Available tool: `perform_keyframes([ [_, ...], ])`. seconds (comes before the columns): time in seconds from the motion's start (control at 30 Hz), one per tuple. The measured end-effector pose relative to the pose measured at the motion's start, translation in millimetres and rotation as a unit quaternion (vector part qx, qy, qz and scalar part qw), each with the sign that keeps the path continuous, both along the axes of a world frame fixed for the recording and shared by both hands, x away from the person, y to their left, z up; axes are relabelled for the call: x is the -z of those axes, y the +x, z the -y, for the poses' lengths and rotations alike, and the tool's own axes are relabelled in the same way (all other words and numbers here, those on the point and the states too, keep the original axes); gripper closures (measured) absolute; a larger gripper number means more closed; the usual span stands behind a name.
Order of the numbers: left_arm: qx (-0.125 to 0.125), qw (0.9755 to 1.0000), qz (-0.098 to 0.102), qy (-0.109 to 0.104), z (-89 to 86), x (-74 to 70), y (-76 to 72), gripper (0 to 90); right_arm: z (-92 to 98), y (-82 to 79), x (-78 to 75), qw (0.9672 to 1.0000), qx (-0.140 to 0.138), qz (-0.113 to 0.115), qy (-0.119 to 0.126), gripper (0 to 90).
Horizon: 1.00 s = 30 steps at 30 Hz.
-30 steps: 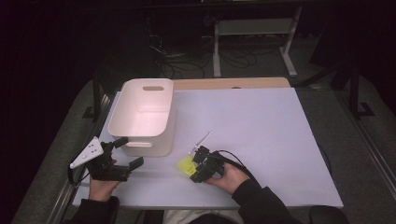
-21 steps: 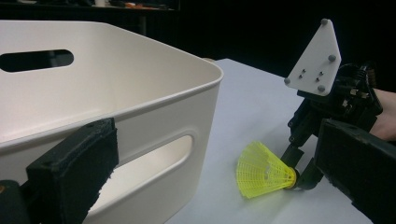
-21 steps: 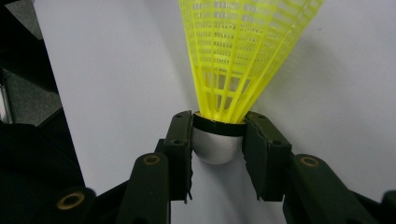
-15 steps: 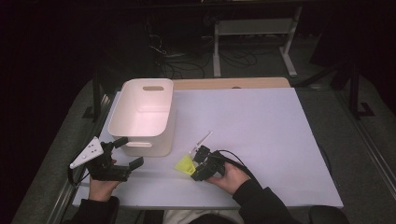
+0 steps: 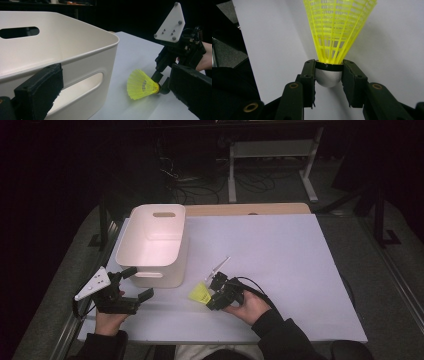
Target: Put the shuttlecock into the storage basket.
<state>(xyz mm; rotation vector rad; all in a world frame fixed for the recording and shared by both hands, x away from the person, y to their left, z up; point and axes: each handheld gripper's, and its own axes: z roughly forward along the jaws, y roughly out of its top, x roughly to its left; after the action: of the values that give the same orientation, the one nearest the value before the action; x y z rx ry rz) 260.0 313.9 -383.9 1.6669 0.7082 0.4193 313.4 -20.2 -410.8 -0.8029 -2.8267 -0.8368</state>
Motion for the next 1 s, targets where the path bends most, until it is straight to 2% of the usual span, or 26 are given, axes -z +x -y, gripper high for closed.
perform_keyframes([
  [0.47,0.0,1.0,0.0,0.0,-0.1,0.0,0.2,0.0,13.4,5.9,-23.4,0.9996,0.011,0.022,0.017,63.1],
  [1.0,-0.001,1.0,0.0,0.0,0.0,0.1,0.2,0.0,20.1,10.6,-43.9,0.9987,0.004,0.041,0.031,63.2],
])
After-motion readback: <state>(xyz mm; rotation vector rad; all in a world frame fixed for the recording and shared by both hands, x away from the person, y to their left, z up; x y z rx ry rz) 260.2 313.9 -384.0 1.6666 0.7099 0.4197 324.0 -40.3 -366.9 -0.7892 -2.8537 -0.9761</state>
